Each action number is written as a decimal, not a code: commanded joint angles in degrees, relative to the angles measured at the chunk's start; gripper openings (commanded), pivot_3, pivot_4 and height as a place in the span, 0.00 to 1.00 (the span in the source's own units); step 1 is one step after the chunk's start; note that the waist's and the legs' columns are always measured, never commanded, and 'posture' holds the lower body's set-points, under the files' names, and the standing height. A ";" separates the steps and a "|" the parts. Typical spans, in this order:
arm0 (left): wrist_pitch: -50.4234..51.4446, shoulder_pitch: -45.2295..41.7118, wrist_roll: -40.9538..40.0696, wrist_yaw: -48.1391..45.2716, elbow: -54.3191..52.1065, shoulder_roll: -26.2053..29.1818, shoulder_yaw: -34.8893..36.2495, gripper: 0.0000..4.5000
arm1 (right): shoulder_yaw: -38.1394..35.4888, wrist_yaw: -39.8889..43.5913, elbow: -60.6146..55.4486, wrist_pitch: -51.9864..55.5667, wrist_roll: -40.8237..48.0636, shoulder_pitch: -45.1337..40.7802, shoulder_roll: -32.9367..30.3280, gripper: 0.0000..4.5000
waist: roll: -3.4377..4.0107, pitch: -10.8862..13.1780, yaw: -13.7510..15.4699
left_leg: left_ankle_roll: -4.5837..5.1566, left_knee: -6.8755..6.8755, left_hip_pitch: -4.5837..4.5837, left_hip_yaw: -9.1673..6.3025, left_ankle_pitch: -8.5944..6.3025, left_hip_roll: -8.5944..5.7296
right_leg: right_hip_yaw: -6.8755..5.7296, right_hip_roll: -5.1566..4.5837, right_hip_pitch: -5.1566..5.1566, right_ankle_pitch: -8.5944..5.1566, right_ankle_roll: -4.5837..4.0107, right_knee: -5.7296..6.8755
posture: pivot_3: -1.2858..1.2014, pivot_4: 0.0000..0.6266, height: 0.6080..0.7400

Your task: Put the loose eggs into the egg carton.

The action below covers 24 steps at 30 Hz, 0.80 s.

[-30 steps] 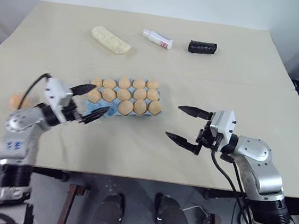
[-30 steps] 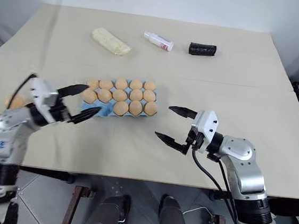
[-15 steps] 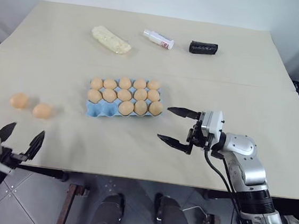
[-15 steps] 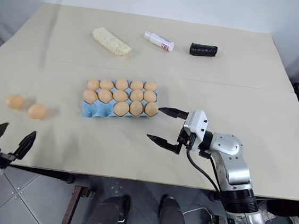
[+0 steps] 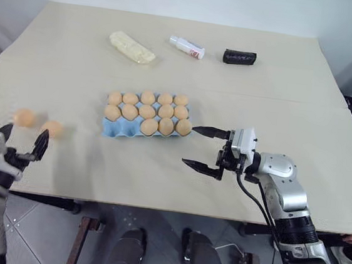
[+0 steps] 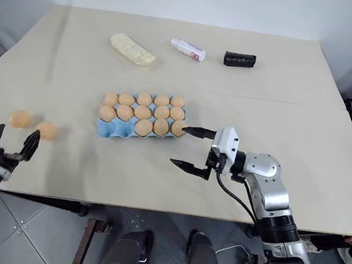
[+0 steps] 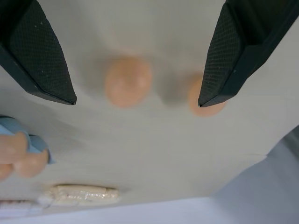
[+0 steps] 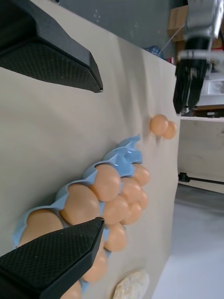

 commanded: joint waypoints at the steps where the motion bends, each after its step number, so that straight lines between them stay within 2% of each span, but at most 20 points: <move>1: 1.58 -4.54 1.21 0.57 5.29 2.38 -1.87 0.99 | 0.62 0.36 1.28 -2.71 -0.71 -1.09 1.25 1.00 | 0.00 0.00 -0.31 | 0.00 0.00 0.00 0.05 0.00 0.00 | -0.02 0.00 -0.03 0.01 0.02 0.04 | 0.52 0.24 1.00; 7: 4.59 -9.71 2.42 -2.12 10.95 4.09 -6.86 0.99 | 0.76 -1.48 1.40 -3.95 -1.73 -1.08 3.32 1.00 | 0.00 0.00 -0.85 | 0.16 -0.07 0.00 0.29 0.07 0.04 | -0.05 0.00 -0.18 0.03 0.05 0.08 | 0.52 0.24 1.00; 10: 6.74 -10.09 2.58 -0.95 11.83 4.73 -6.94 0.85 | 0.71 -2.06 0.25 -3.78 -1.76 -0.27 3.31 1.00 | 0.00 0.00 -0.86 | -0.05 -0.06 0.00 0.31 -0.06 0.07 | -0.03 0.01 -0.23 0.03 0.05 0.13 | 0.52 0.24 1.00; 16: 7.33 -8.02 2.11 -3.90 10.22 6.55 -7.44 0.43 | 0.06 -2.97 -0.52 -3.52 -1.67 0.41 2.67 1.00 | 0.00 0.00 -0.85 | -0.08 -0.06 0.00 0.31 -0.07 0.10 | 0.08 0.00 -0.25 0.02 0.03 0.18 | 0.52 0.24 1.00; 21: 3.15 -10.32 -2.07 -10.21 4.71 5.24 -8.74 0.41 | -0.25 -3.22 -0.54 -3.40 -1.61 0.74 2.09 1.00 | 0.00 0.00 -0.60 | -0.09 -0.06 -0.02 0.26 -0.08 0.13 | 0.13 -0.17 -0.24 0.00 -0.04 0.14 | 0.52 0.24 1.00; 24: 3.38 -13.52 -5.97 -15.80 -0.75 4.26 -12.42 0.41 | -0.43 -3.64 -0.50 -3.28 -1.67 0.87 1.80 1.00 | 0.00 0.00 -0.51 | -0.09 -0.06 -0.03 0.23 -0.08 0.12 | 0.11 -0.18 -0.20 0.00 -0.05 0.10 | 0.52 0.24 1.00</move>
